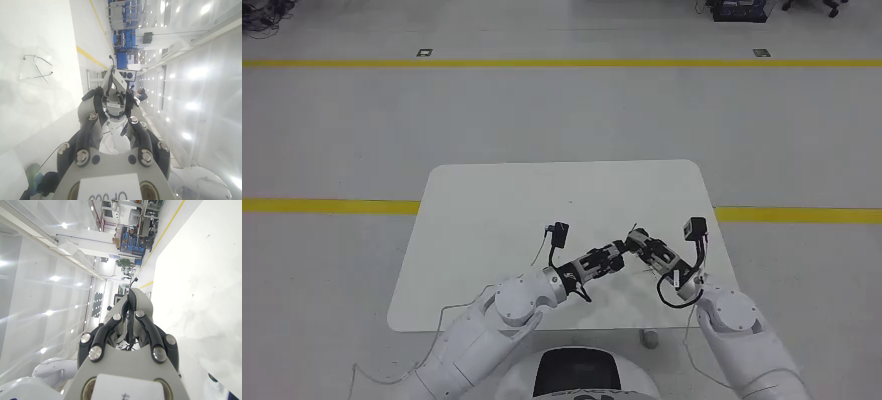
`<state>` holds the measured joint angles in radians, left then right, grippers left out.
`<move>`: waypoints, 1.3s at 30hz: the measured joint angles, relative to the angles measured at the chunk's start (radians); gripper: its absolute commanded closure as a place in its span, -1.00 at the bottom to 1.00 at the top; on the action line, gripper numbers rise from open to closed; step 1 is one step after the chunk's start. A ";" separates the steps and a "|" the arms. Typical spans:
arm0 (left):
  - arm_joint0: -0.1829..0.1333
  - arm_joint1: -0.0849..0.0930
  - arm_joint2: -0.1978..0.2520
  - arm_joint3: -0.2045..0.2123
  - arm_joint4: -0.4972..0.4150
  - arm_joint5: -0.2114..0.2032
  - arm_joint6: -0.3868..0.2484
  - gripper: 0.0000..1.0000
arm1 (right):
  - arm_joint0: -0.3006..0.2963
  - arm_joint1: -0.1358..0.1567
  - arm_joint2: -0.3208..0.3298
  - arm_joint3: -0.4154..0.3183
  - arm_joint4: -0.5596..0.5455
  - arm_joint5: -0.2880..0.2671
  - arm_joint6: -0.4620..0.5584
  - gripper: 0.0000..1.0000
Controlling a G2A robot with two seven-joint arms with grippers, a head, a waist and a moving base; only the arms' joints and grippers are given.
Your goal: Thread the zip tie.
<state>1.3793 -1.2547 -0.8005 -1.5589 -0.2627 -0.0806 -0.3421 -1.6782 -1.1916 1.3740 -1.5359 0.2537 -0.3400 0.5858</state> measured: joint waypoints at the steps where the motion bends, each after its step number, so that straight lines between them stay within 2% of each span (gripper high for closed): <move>1: -0.001 0.000 0.000 0.002 -0.001 -0.001 -0.001 0.56 | 0.001 0.000 -0.002 0.002 -0.004 0.000 -0.001 1.00; 6: -0.003 0.001 0.001 0.007 -0.005 0.000 -0.007 0.60 | 0.005 -0.001 -0.008 0.006 -0.003 0.000 -0.006 1.00; 14: -0.006 0.002 0.002 0.008 -0.006 0.000 -0.015 0.78 | 0.006 -0.003 -0.009 0.003 0.001 0.000 -0.012 1.00; 28: -0.010 0.002 0.010 0.010 -0.004 -0.001 -0.013 0.78 | 0.004 -0.005 -0.008 0.002 0.010 0.000 0.000 1.00; 32: -0.011 0.003 0.011 0.010 -0.004 0.001 -0.012 0.86 | 0.004 -0.005 -0.011 0.004 0.014 0.000 0.008 1.00; 33: -0.011 0.003 0.011 0.010 -0.004 0.001 -0.012 0.98 | 0.004 -0.005 -0.011 0.004 0.015 0.000 0.010 1.00; 38: -0.012 0.003 0.013 0.013 -0.002 0.005 -0.010 1.00 | 0.006 -0.006 -0.013 0.007 0.016 0.000 0.014 1.00; 39: -0.013 0.003 0.014 0.014 -0.001 0.009 -0.009 1.00 | 0.006 -0.006 -0.014 0.008 0.016 0.000 0.015 0.30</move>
<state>1.3665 -1.2517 -0.7865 -1.5450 -0.2637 -0.0721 -0.3506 -1.6719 -1.1972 1.3602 -1.5277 0.2700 -0.3400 0.6008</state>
